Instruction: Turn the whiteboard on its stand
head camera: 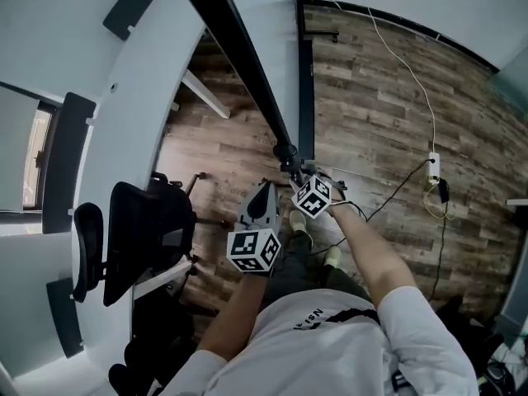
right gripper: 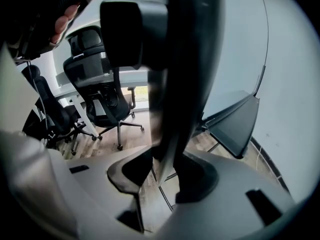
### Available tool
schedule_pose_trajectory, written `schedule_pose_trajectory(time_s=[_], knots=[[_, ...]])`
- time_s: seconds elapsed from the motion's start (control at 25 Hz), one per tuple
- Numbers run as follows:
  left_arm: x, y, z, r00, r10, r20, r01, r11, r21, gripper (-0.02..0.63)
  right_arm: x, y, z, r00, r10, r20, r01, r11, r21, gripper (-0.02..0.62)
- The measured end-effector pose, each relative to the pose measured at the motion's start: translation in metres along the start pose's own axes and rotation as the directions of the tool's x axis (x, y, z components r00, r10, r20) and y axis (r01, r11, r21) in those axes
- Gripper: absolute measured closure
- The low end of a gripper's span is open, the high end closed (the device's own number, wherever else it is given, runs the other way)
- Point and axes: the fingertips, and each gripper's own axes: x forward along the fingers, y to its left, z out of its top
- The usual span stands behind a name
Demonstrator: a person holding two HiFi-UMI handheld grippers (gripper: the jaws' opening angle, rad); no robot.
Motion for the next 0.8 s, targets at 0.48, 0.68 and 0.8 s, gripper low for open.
schedule_pose_trajectory(time_s=[0.48, 0.68, 0.8], knots=[[-0.071, -0.038, -0.031, 0.996, 0.078, 0.043, -0.077, 0.997, -0.027, 0.594, -0.027, 0.065, -0.031, 0.999, 0.046, -0.02, -0.047, 0.998, -0.04, 0.465], [-0.093, -0.051, -0.04, 0.993, 0.102, 0.055, -0.101, 0.995, -0.028, 0.595, -0.034, 0.078, -0.038, 0.997, 0.076, -0.019, -0.077, 0.997, -0.023, 0.465], [-0.104, -0.057, -0.042, 0.992, 0.111, 0.06, -0.11, 0.994, -0.023, 0.594, -0.038, 0.078, -0.039, 0.996, 0.086, -0.023, -0.086, 0.996, 0.015, 0.465]])
